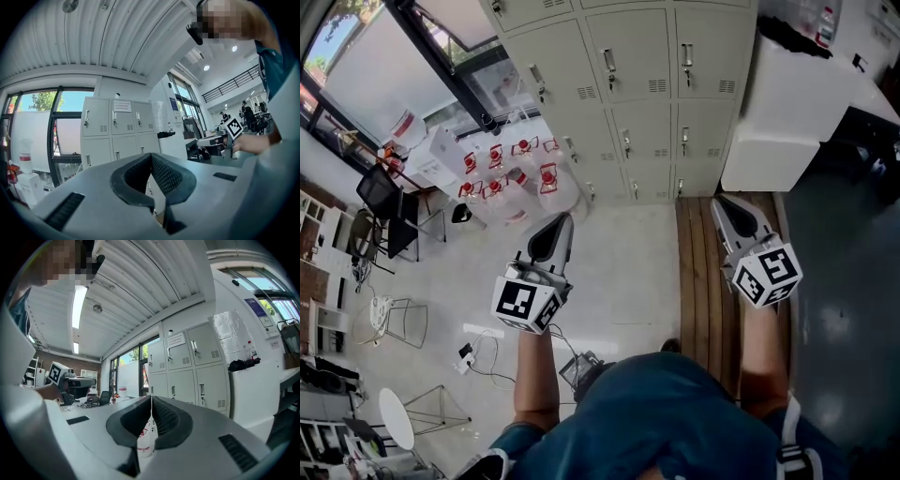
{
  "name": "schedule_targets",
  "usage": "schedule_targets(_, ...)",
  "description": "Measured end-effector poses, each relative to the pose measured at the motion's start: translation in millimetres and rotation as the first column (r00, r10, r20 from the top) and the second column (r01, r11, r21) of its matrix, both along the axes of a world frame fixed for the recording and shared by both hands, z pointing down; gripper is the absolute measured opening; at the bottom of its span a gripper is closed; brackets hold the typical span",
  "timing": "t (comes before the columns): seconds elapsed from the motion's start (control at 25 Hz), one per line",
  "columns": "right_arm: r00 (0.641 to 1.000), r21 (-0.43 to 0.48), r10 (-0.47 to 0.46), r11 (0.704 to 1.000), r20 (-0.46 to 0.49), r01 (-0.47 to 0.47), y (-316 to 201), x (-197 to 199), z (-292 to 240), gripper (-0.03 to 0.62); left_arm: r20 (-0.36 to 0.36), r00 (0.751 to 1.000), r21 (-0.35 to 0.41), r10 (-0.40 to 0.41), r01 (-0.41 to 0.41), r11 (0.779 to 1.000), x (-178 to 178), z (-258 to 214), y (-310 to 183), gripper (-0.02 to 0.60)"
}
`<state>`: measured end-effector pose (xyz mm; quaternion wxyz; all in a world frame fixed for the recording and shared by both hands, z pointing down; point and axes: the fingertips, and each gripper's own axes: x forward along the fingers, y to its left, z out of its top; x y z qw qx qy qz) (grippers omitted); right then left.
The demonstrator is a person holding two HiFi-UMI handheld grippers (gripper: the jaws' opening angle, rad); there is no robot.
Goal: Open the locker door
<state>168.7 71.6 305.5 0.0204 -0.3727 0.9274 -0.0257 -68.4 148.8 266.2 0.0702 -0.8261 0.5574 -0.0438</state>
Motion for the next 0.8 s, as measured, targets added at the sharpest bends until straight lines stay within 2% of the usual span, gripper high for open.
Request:
schedule_targets(0.12,1.0,-0.013,0.004,1.0,0.021,-0.003,-15.4,11.5,7.8,0.037,0.023,1.0,-0.009,0.01,-0.01,1.0,15.4,0.5,-17.5,0.017)
schedule_targets(0.36,0.999,-0.028,0.031,0.999,0.025,-0.031,-45.0,23.7,18.8,0.037,0.02,0.999,-0.005,0.043,-0.043,0.999,28.3,1.4,-60.7,0.016)
schedule_targets(0.56,0.994,-0.019,0.109,0.994,0.005,-0.109,-68.6,29.6,21.4,0.037,-0.002,0.991,0.011,0.132,-0.132,0.991,29.8,10.1,-110.1,0.017)
schedule_targets(0.8,0.973,-0.014,0.228,0.973,-0.019,-0.228,-104.3,27.5,12.3,0.037,-0.028,0.966,0.037,0.256,-0.255,0.966,25.9,1.4,-181.2,0.017)
